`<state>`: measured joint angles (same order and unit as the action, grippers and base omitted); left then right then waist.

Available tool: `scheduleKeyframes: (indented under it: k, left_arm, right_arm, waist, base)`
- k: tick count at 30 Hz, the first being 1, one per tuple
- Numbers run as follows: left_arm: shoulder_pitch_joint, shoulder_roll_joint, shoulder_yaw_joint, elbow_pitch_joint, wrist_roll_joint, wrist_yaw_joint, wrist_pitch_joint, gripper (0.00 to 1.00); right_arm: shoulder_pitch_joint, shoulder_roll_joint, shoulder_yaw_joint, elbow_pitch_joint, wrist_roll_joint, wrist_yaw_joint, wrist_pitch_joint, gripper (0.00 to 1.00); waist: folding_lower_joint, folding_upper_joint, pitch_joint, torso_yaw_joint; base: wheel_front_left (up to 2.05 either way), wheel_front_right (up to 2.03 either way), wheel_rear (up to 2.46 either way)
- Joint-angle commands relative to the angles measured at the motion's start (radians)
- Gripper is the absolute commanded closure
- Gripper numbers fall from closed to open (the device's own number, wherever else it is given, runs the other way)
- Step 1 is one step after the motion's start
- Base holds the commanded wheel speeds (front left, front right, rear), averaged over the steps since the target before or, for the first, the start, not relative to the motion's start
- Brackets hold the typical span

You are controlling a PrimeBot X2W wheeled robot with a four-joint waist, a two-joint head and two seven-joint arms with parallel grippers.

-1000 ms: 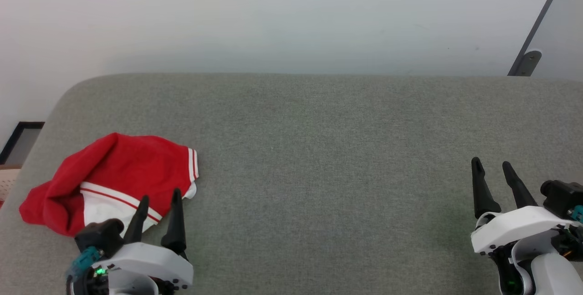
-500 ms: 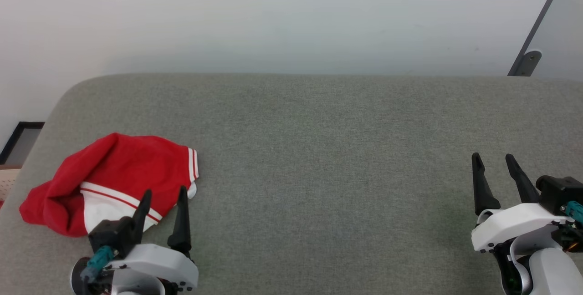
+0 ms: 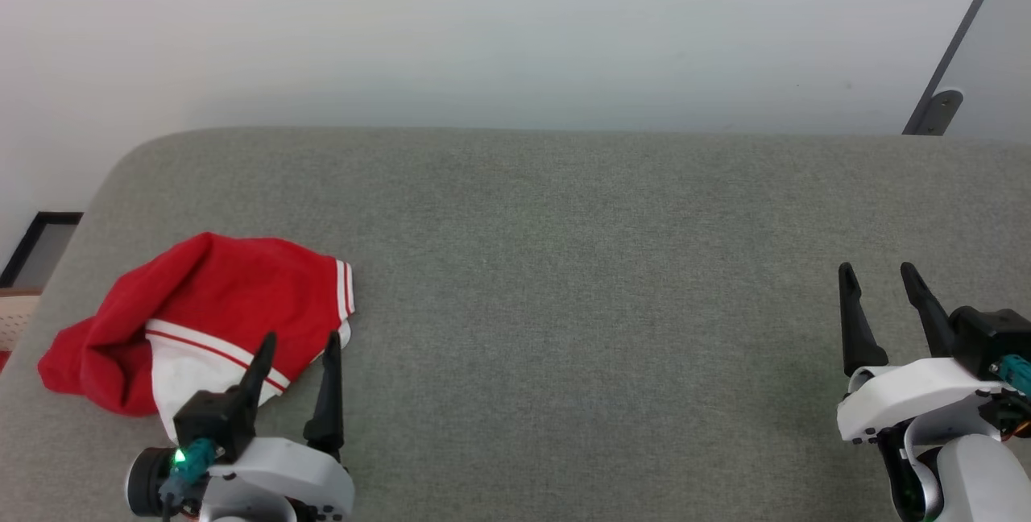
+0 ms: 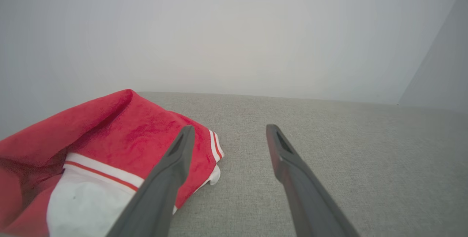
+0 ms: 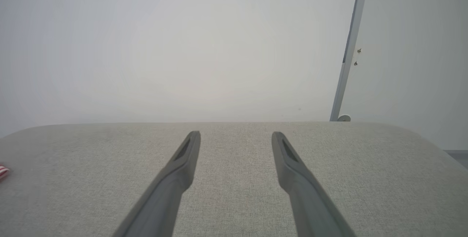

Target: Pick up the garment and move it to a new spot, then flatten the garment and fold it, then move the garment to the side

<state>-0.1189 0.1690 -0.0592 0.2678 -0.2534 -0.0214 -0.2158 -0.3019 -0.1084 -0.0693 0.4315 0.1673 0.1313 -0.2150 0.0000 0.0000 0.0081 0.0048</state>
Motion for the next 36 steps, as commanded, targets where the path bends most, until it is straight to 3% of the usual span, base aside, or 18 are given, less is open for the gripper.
scheduleKeyframes:
  k: [1, 10, 23, 29, 36]
  left_arm:
    - [-0.016, -0.001, 0.007, -0.002, 0.01, -0.008, -0.008, 0.0]
    - [-0.021, -0.015, 0.041, 0.019, 0.053, -0.05, -0.026, 0.0]
    - [-0.041, -0.037, 0.073, 0.049, 0.134, -0.077, -0.048, 0.0]
    - [-0.037, -0.061, 0.097, 0.054, 0.141, -0.069, -0.049, 0.0]
    - [-0.016, -0.082, 0.125, 0.051, 0.161, -0.047, -0.049, 0.0]
  right_arm:
    - [-0.012, -0.003, -0.001, -0.008, -0.012, -0.001, -0.009, 0.0]
    - [0.014, -0.01, -0.007, -0.027, -0.025, -0.001, -0.025, 0.0]
    - [-0.002, -0.007, -0.006, -0.026, -0.088, -0.001, -0.05, 0.0]
    - [0.009, -0.016, 0.039, -0.037, -0.075, -0.001, -0.052, 0.0]
    - [0.009, -0.03, 0.091, -0.03, -0.061, -0.001, -0.052, 0.0]
  waist:
    - [0.0, 0.0, -0.001, 0.001]
    - [0.0, 0.0, -0.003, 0.006]
    - [0.0, 0.0, 0.001, 0.043]
    - [0.0, 0.0, 0.006, 0.135]
    - [0.0, 0.0, 0.006, 0.293]
  base:
    - [0.0, 0.0, 0.0]
    - [0.0, 0.0, 0.0]
    - [0.0, 0.0, 0.0]
    - [0.0, 0.0, 0.0]
    - [0.0, 0.0, 0.0]
